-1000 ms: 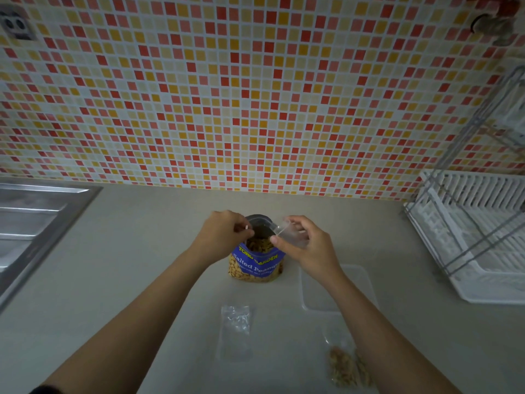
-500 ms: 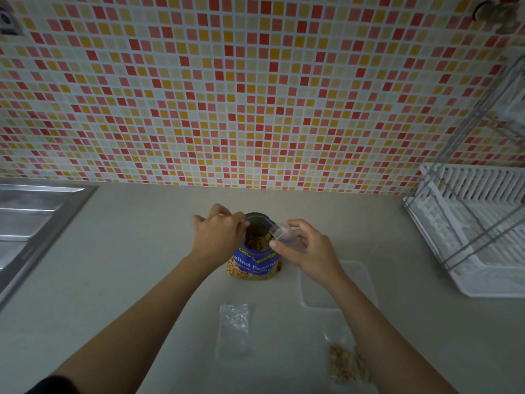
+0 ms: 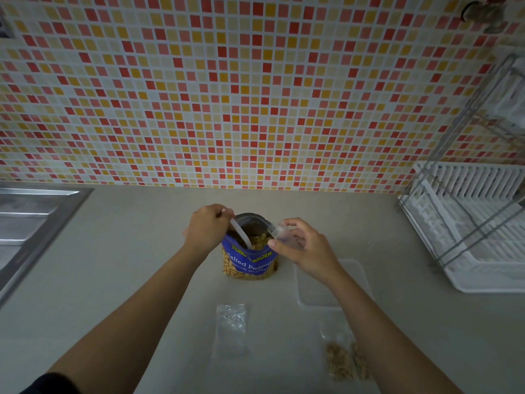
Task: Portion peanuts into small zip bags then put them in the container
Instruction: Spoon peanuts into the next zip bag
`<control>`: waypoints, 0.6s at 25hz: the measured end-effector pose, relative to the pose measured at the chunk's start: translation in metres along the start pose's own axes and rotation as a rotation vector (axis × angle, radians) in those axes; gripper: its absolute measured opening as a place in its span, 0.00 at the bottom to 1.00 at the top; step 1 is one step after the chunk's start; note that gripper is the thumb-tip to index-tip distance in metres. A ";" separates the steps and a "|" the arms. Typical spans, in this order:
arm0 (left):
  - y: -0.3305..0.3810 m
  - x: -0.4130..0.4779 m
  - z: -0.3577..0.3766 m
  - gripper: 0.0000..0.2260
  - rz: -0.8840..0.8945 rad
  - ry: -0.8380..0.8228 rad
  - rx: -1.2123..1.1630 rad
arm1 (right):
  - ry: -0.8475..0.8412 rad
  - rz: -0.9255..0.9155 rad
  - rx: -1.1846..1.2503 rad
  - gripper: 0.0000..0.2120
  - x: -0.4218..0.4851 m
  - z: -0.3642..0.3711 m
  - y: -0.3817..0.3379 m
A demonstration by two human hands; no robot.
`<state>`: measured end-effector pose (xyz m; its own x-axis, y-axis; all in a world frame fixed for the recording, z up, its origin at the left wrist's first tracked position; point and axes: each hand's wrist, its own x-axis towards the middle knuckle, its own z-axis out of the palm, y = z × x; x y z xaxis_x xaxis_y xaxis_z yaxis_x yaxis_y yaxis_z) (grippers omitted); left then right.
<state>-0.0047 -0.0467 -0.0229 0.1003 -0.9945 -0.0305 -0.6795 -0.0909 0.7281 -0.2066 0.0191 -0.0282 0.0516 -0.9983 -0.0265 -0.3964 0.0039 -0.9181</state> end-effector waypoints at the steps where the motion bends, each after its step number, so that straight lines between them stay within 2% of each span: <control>1: 0.002 -0.002 0.000 0.13 -0.016 -0.002 -0.079 | -0.006 0.003 0.011 0.17 0.000 0.000 0.001; 3: 0.005 -0.005 -0.001 0.13 -0.064 0.005 -0.222 | 0.012 0.001 0.027 0.17 0.000 0.002 0.003; 7: 0.003 -0.004 -0.007 0.13 -0.144 0.044 -0.404 | 0.130 -0.037 -0.012 0.25 -0.001 0.001 0.003; 15: -0.022 0.007 -0.030 0.12 -0.217 0.085 -0.488 | 0.186 -0.100 -0.218 0.25 0.009 0.001 -0.004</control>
<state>0.0331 -0.0496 -0.0189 0.2731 -0.9461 -0.1743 -0.2222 -0.2383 0.9454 -0.2036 0.0101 -0.0248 -0.0606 -0.9867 0.1511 -0.5866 -0.0873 -0.8052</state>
